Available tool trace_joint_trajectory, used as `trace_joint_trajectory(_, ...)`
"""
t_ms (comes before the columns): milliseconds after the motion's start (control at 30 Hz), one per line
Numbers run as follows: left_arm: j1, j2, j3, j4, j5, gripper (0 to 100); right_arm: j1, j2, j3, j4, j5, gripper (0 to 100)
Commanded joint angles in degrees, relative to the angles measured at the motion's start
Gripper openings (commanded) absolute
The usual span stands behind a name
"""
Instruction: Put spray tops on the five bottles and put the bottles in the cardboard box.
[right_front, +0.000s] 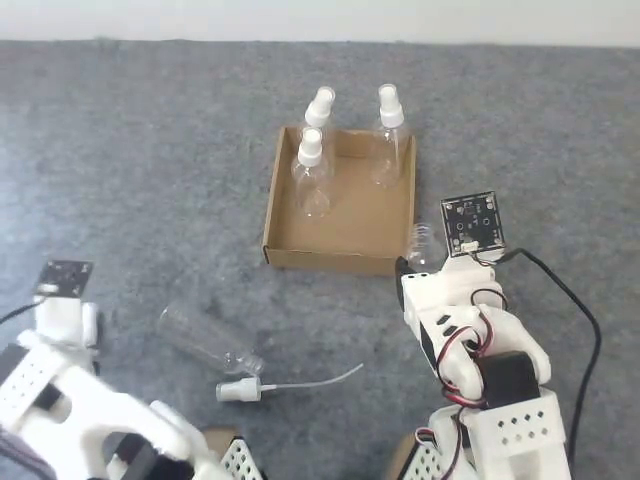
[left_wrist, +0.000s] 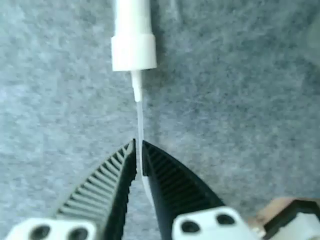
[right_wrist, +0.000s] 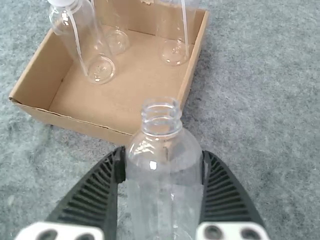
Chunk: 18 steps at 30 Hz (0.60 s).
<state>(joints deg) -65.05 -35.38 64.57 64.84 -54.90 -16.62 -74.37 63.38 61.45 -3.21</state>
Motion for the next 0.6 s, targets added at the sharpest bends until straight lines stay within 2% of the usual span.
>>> trace_joint_trajectory(0, 0.4, -1.5, 4.2, 0.2, 3.6, 2, 0.8, -0.9, -0.9, -1.6, -0.4, 0.7)
trace_joint_trajectory(167, 0.1, -1.5, 4.6, 0.6, 3.7, 4, 0.7, -0.9, -0.9, -1.6, -0.4, 0.7)
trace_joint_trajectory(333, 0.1, -1.5, 4.4, 2.2, 6.7, 20, 0.8, -0.9, -0.9, -1.6, -0.4, 0.7)
trace_joint_trajectory(400, 0.4, -1.5, 2.9, 4.8, 6.9, 24, 0.8, -0.9, -0.9, -1.6, -0.4, 0.7)
trace_joint_trajectory(567, 0.4, -1.5, -5.6, 16.1, 6.9, 25, 0.8, -0.9, -0.9, -1.6, -0.4, 0.7)
